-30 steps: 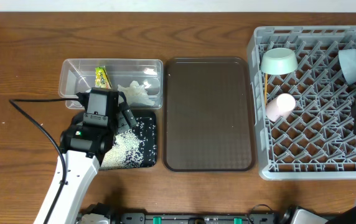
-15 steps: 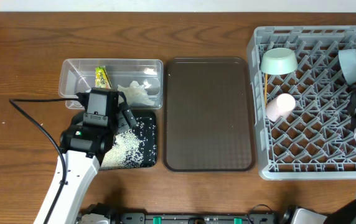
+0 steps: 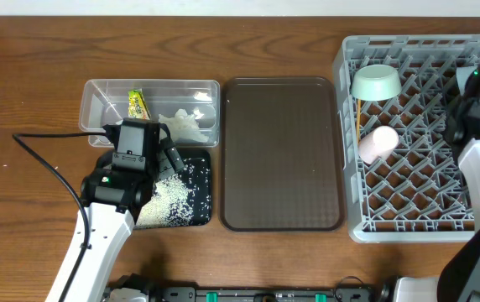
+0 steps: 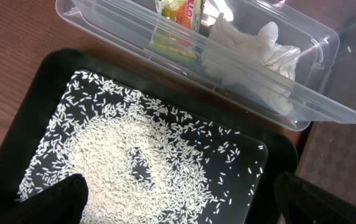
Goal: Sort waste into correct bins and load items into the dishwasher rack
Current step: 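Lift the blue plate and carry it right into the dish rack, then lower the blue plate into the rack's front right slots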
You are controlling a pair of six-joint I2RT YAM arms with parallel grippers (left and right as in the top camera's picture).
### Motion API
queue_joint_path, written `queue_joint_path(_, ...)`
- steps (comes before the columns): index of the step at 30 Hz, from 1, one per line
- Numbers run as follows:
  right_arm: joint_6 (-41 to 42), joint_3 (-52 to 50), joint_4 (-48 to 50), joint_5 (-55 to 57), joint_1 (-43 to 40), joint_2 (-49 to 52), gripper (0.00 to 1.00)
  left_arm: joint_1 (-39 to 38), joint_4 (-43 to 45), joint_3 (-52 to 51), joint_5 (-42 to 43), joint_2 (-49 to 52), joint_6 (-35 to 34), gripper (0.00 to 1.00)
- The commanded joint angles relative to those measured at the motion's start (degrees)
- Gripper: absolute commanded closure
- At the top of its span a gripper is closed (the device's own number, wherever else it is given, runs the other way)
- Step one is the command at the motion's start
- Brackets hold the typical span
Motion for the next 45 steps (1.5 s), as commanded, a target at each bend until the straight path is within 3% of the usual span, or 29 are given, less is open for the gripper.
queue_joint_path(1, 4.57, 0.09, -0.07, -1.53, 1.27, 2.47, 0.99, 0.31, -0.13, 0.31, -0.09, 0.24, -0.55, 0.02)
queue_joint_path(2, 5.01, 0.09, 0.11, -1.57, 1.53, 2.69, 0.99, 0.31, -0.15, 0.31, -0.09, 0.24, -0.55, 0.02)
queue_joint_path(6, 9.25, 0.09, 1.6, -3.48, 2.43, 3.1, 0.59, 0.31, -0.13, 0.31, -0.09, 0.24, -0.55, 0.02)
queue_joint_path(10, 13.97, 0.09, 4.2, -4.11, 3.23, 3.1, 0.51, 0.31, -0.15, 0.31, -0.09, 0.24, -0.55, 0.02)
queue_joint_path(12, 17.49, 0.09, 5.57, -4.11, 3.52, 3.1, 0.58, 0.31, -0.15, 0.31, -0.09, 0.24, -0.55, 0.02)
queue_joint_path(14, 23.21, 0.09, 5.9, -4.24, 3.67, 3.1, 0.59, 0.31, -0.15, 0.31, -0.09, 0.24, -0.55, 0.02)
queue_joint_path(16, 29.38, 0.09, 5.81, -4.31, 3.65, 3.1, 0.52, 0.31, -0.15, 0.31, -0.09, 0.24, -0.57, 0.02)
queue_joint_path(17, 32.52, 0.09, 5.53, -4.35, 3.67, 3.08, 0.41, 0.31, -0.15, 0.31, -0.09, 0.24, -0.57, 0.02)
queue_joint_path(18, 34.93, 0.09, 5.09, -4.39, 3.78, 3.08, 0.2, 0.31, -0.15, 0.31, -0.09, 0.24, -0.55, 0.02)
queue_joint_path(19, 36.96, 0.09, 4.42, -4.59, 3.91, 3.08, 0.06, 0.31, -0.15, 0.31, -0.09, 0.24, -0.57, 0.02)
queue_joint_path(20, 38.58, 0.09, 3.34, -5.2, 4.11, 3.08, 0.02, 0.31, -0.15, 0.31, -0.09, 0.24, -0.57, 0.02)
queue_joint_path(24, 44.59, 0.09, -5.4, -14.62, 4.61, 2.75, 0.01, 0.31, -0.15, 0.31, -0.09, 0.24, -0.57, 0.02)
queue_joint_path(30, 58.82, 0.09, -15.39, -39.34, 3.98, 1.11, 0.01, 0.31, -0.15, 0.31, -0.07, 0.24, -0.57, 0.02)
queue_joint_path(36, 71.08, 0.09, -14.51, -64.46, 2.54, -1.75, 0.01, 0.31, -0.15, 0.31, -0.07, 0.24, -0.57, 0.02)
queue_joint_path(39, 72.11, 0.11, -12.04, -77.11, 2.14, -3.21, 0.01, 0.31, -0.15, 0.31, -0.09, 0.24, -0.55, 0.02)
queue_joint_path(45, 72.08, 0.09, -9.22, -85.33, 2.25, -4.9, 0.01, 0.31, -0.11, 0.31, -0.11, 0.24, -0.55, 0.02)
